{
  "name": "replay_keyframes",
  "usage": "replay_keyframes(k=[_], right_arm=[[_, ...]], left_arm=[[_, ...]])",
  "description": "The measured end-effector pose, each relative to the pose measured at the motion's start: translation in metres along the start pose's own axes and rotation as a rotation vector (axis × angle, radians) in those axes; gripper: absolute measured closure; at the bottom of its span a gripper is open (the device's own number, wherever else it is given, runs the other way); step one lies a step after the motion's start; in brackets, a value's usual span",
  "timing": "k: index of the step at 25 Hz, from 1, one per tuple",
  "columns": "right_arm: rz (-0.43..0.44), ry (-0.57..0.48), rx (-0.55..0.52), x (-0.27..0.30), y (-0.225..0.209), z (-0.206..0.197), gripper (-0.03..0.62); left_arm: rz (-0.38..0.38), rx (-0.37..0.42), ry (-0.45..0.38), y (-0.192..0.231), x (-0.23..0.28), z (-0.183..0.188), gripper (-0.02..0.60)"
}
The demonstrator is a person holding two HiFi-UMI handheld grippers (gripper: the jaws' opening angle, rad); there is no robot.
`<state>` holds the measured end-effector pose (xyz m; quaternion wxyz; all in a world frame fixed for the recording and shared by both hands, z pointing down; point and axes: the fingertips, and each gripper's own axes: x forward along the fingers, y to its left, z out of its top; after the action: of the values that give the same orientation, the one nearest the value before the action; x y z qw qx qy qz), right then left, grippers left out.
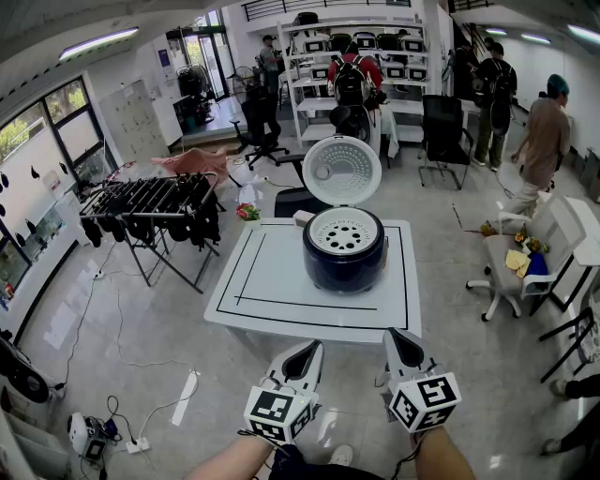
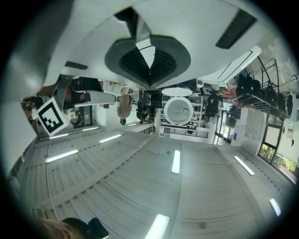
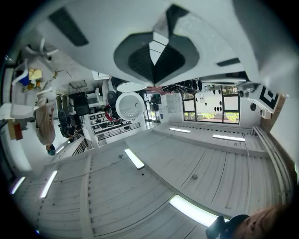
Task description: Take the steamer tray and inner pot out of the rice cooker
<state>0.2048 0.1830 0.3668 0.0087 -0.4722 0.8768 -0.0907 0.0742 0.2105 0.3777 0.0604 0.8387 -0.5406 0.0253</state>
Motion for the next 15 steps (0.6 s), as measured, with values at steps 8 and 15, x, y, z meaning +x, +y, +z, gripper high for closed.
replay_keyframes(k=[8,15], right_arm=[[0.004,-0.001,0.010,-0.0019,-0.0034,-0.0007,0.594],[0.034,-0.023,0.023,-0.0037,-0.0015,0.0054,0.594]], left_arm=[[0.000,-0.005,0.000,-0.0047,0.0035,-0.0012,0.578],[0.006,-0.004,-0.005,-0.0055,0.0050,0.0067,0.578]])
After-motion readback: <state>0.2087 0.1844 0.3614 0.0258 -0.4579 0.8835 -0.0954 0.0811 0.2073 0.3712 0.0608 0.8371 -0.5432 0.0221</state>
